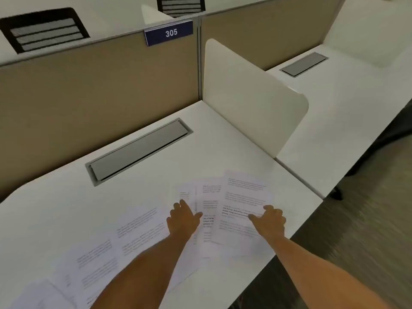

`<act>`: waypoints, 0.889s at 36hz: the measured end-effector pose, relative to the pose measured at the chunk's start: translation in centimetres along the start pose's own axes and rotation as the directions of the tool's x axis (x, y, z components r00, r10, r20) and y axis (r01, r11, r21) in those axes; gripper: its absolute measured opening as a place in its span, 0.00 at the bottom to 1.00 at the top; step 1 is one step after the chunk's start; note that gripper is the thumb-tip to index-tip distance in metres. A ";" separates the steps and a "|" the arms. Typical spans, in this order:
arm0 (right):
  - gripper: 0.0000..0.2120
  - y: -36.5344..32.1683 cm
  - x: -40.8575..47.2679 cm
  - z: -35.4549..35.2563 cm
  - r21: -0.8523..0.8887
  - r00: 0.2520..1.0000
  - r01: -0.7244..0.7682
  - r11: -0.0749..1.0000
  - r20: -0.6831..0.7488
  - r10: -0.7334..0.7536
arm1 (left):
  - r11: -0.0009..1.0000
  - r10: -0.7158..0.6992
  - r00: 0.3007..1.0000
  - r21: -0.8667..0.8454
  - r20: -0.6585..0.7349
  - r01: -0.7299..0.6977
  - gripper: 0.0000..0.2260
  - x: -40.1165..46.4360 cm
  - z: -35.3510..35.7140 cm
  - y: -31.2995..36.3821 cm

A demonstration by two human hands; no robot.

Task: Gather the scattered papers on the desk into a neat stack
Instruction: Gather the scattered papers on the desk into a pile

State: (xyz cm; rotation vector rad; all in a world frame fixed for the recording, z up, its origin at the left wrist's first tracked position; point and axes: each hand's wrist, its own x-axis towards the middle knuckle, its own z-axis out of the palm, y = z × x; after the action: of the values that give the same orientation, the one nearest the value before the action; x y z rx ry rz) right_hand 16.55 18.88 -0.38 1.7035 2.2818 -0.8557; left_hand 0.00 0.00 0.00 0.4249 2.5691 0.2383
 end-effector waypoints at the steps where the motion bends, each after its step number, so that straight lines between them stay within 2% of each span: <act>1: 0.39 0.1 0.3 0.2 -0.016 0.999 -0.041 0.999 -0.019 0.041 | 0.999 -0.025 1.000 -0.022 0.016 0.026 0.38 0.1 0.2 0.0; 5: 0.52 0.0 0.9 1.1 -0.049 0.974 -0.224 0.973 -0.019 0.224 | 0.997 -0.041 0.998 -0.068 0.048 0.044 0.39 0.4 1.3 -0.1; 9: 0.61 0.3 1.7 2.5 -0.052 0.960 -0.273 0.961 0.041 0.275 | 0.996 -0.020 0.997 -0.090 0.069 0.026 0.40 0.9 2.4 -0.2; 11: 0.60 0.5 1.8 3.1 -0.119 0.976 -0.210 0.970 0.033 0.216 | 0.996 -0.006 0.997 -0.087 0.076 0.013 0.38 1.1 2.8 -0.2; 14: 0.58 0.6 1.6 3.7 -0.267 0.997 -0.030 0.963 0.063 0.048 | 0.998 0.028 0.996 -0.067 0.085 -0.022 0.35 1.2 3.2 -0.2; 17: 0.57 0.4 1.2 4.2 -0.317 0.994 0.062 0.946 0.102 -0.031 | 0.997 0.017 0.997 -0.078 0.074 -0.011 0.33 1.1 3.3 -0.2; 20: 0.57 0.3 0.9 4.7 -0.308 0.991 0.086 0.947 0.121 -0.051 | 0.992 0.004 0.998 -0.127 0.067 0.005 0.34 1.3 3.3 0.0; 24: 0.60 0.1 0.7 5.1 -0.289 0.990 0.074 0.954 0.140 -0.034 | 0.943 -0.017 0.996 -0.329 0.083 0.044 0.41 1.9 3.6 0.4; 26: 0.62 0.0 0.7 5.2 -0.284 0.989 0.068 0.956 0.147 -0.027 | 0.923 -0.052 0.994 -0.376 0.092 0.083 0.43 2.1 3.6 0.6; 32: 0.64 0.1 0.3 5.5 -0.280 0.990 0.062 0.958 0.137 -0.024 | 0.983 -0.157 0.985 -0.086 0.065 0.162 0.39 2.4 3.8 0.8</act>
State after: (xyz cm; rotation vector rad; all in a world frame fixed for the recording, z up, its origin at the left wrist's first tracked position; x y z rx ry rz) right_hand 15.49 16.19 -5.06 1.4346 2.2335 -0.5937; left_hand 0.29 1.93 -4.16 0.1881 2.5075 0.2801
